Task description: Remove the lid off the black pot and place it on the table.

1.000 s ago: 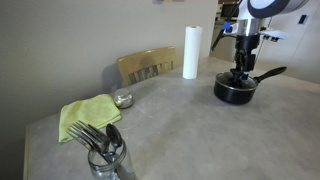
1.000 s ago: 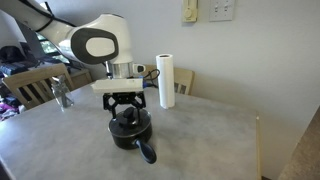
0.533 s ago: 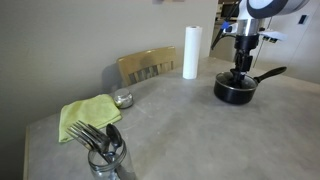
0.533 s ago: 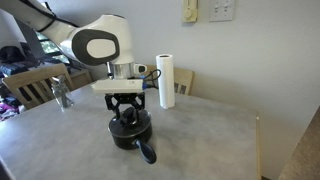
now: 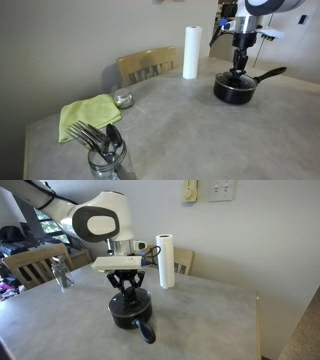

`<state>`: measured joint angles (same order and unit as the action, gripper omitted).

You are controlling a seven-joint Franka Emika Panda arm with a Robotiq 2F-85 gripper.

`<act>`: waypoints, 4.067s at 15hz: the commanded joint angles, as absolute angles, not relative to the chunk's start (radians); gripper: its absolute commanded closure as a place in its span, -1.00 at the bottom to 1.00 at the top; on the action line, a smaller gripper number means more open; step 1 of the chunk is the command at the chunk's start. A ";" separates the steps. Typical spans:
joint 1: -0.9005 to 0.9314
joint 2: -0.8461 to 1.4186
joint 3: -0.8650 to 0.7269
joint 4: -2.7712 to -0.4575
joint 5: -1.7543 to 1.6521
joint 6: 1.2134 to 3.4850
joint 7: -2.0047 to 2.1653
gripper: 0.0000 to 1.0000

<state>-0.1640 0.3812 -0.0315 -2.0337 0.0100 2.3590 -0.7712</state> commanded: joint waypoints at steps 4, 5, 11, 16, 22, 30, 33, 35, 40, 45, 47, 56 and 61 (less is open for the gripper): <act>-0.151 0.294 -0.022 -2.047 -0.011 2.347 -0.690 0.67; -0.146 0.274 -0.017 -2.050 -0.006 2.330 -0.677 0.67; -0.087 0.187 0.016 -2.076 0.014 2.219 -0.526 0.67; -0.015 0.132 0.057 -2.149 0.032 2.264 -0.351 0.67; 0.076 0.160 0.105 -2.221 0.057 2.370 -0.127 0.67; 0.160 0.294 0.076 -2.272 -0.045 2.665 0.192 0.67; 0.177 0.339 0.065 -2.263 -0.062 2.659 0.235 0.67; 0.184 0.355 0.063 -2.265 -0.061 2.656 0.245 0.67; 0.188 0.359 0.065 -2.268 -0.047 2.653 0.250 0.67; 0.164 0.349 0.078 -2.274 -0.024 2.610 0.205 0.67; 0.160 0.350 0.080 -2.278 -0.020 2.602 0.193 0.67; 0.120 0.358 0.107 -2.295 0.069 2.610 0.077 0.67; 0.108 0.352 0.110 -2.307 0.065 2.604 0.020 0.14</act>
